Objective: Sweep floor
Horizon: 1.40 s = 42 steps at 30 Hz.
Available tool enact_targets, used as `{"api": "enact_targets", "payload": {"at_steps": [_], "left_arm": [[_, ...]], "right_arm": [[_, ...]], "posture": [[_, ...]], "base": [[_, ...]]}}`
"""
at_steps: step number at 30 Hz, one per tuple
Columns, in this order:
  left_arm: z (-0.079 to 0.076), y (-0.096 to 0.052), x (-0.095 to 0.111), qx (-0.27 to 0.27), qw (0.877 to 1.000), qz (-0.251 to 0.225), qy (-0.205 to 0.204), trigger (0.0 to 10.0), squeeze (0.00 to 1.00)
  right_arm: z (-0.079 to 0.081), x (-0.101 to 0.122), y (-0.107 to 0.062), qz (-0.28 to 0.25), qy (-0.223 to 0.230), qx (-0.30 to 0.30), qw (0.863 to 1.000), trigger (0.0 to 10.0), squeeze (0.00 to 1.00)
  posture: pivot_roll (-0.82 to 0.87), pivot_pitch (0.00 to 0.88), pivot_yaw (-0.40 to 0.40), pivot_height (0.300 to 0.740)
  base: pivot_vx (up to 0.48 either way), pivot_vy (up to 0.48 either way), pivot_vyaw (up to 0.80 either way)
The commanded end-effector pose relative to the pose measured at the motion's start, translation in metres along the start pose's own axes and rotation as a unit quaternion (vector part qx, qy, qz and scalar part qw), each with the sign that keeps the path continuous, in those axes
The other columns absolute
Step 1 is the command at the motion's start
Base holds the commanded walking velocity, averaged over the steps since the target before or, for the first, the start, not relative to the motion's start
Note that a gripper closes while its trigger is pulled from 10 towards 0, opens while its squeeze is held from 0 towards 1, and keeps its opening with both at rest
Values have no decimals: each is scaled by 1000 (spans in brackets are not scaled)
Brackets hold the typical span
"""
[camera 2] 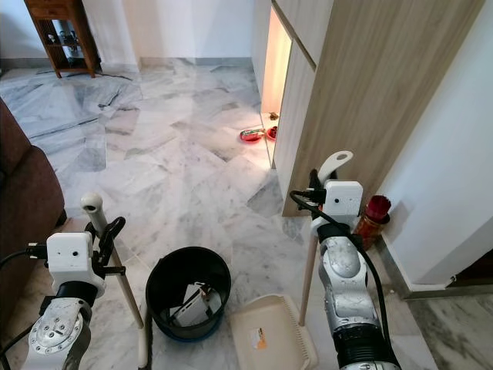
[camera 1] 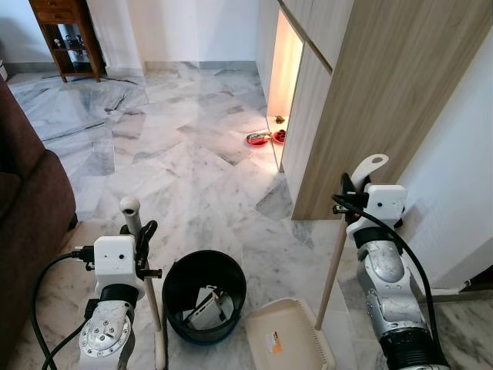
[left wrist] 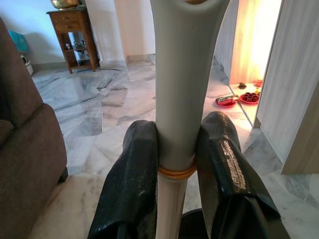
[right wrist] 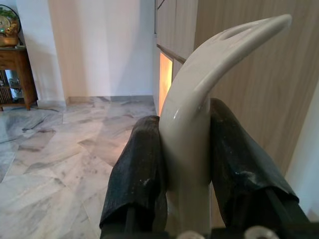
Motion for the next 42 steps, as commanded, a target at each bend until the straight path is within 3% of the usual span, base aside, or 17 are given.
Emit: {"api": "enact_targets", "payload": {"at_steps": [1, 9, 42], "left_arm": [[-6, 3, 11, -13, 1000, -23, -8, 10000, 0], [-5, 3, 11, -7, 1000, -23, -11, 10000, 0], [-7, 6, 11, -2, 1000, -25, -15, 10000, 0]], "right_arm": [[-1, 15, 3, -32, -2, -2, 999, 10000, 0], [0, 16, 2, -31, -3, 0, 1000, 10000, 0], [8, 23, 7, -39, 1, 7, 999, 10000, 0]], "posture": [[1, 0, -27, 740], [0, 14, -32, 740], [-4, 37, -40, 740]], "base": [[0, 0, 0], [0, 0, 0], [-259, 0, 0]]}}
Point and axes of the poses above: a point about 5 cm out from each wrist's last joint towards the gripper, its own y axis pointing out of the wrist towards the gripper, its own x axis along the axis of the wrist's last joint, z = x × y, the point moved 3 cm from there along y, pointing out of the wrist towards the gripper, and after that the axes turned 9 degrees about -y, right-handed, at the moved point
